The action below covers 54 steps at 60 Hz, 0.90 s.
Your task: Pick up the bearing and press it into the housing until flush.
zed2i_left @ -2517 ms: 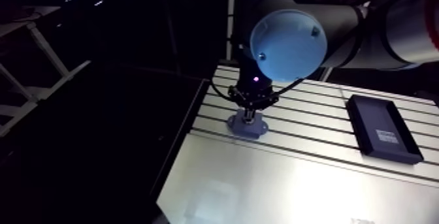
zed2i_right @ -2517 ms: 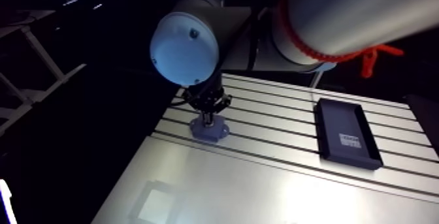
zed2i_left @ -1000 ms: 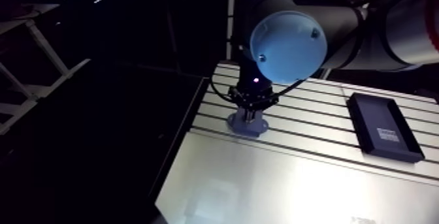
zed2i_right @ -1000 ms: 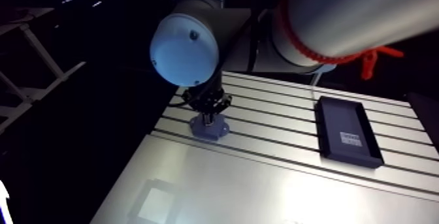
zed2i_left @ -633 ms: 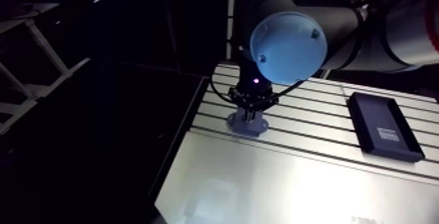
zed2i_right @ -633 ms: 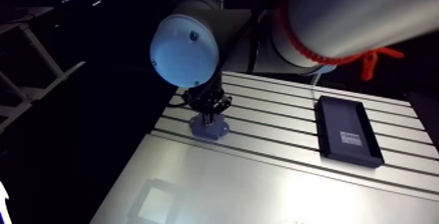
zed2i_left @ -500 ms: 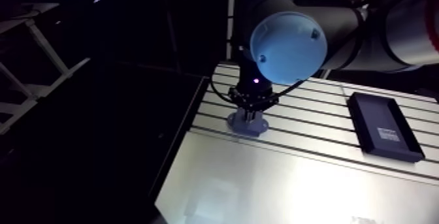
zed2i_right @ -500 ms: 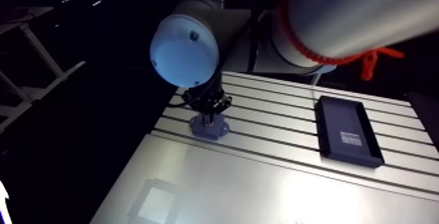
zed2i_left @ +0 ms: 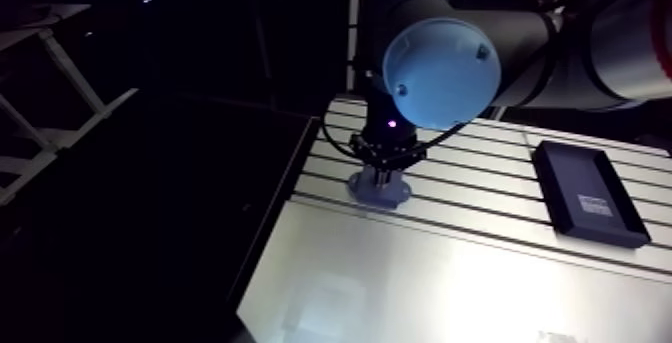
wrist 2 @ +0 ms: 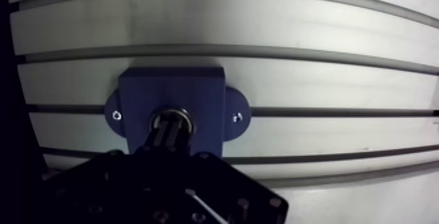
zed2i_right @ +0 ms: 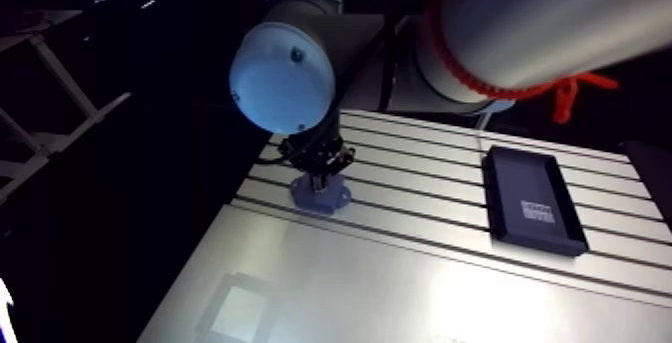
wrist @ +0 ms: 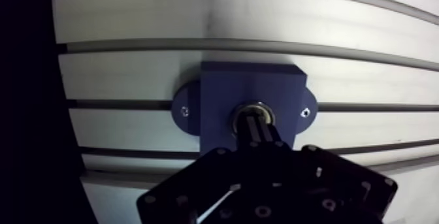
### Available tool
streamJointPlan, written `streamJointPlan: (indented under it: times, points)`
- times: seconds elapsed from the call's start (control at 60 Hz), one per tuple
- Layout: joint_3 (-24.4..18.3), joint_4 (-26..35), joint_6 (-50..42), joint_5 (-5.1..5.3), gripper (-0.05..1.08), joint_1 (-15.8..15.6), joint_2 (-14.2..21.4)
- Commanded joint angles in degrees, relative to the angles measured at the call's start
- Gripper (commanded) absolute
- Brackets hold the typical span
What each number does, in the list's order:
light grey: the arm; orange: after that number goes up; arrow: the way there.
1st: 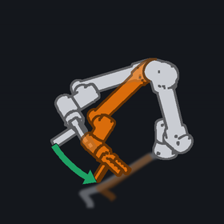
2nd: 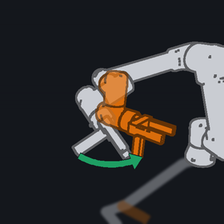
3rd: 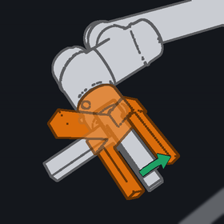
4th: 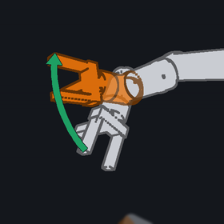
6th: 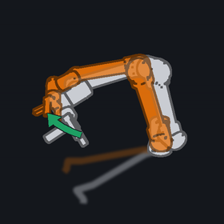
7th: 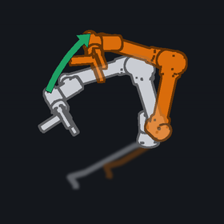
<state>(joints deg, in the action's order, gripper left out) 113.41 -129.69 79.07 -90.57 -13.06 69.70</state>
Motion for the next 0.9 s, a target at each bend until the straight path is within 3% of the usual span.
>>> streamJointPlan:
  times: [0.017, 0.9]
  points:
    - [0.09, 0.0, -0.02, 0.0, 1.05, 0.05, -0.14]
    - [0.1, 0.0, 0.07, 0.0, 1.05, -0.04, -0.23]
